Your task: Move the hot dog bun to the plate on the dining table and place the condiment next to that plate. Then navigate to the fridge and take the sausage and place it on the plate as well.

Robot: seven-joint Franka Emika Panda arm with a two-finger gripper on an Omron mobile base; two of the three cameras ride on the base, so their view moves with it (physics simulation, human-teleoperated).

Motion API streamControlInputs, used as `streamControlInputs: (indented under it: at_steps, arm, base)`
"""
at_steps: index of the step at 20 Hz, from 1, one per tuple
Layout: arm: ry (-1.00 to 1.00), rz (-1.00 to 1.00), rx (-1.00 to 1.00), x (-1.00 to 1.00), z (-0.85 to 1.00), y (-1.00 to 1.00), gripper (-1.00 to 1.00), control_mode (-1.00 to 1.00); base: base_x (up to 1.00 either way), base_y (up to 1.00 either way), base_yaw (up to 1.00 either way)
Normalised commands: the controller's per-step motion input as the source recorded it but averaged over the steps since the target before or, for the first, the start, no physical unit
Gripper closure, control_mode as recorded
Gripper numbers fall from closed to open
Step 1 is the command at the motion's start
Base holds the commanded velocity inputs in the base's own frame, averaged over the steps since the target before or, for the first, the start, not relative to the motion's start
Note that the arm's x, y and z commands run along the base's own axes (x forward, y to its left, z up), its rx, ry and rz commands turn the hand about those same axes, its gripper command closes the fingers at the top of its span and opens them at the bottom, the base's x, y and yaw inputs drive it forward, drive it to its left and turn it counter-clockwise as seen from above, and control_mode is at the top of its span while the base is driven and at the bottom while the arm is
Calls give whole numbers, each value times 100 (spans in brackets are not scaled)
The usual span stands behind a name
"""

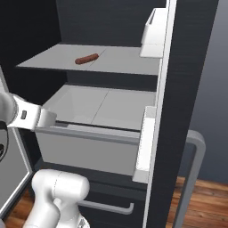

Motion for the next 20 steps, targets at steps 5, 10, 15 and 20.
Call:
streamControlInputs:
  at_steps: [5,10,15,20]
  arm:
    - [0,-1,-7,38,100,0,-100,-100]
    - [5,-5,-6,70,59,4,-100,-100]
    - [1,-2,-2,75,-2,9,-100,-100]
    - [0,-1,0,76,-25,9,-100,-100]
  base:
    - [0,0,0]
    - [0,0,0]
    - [0,0,0]
    - [0,0,0]
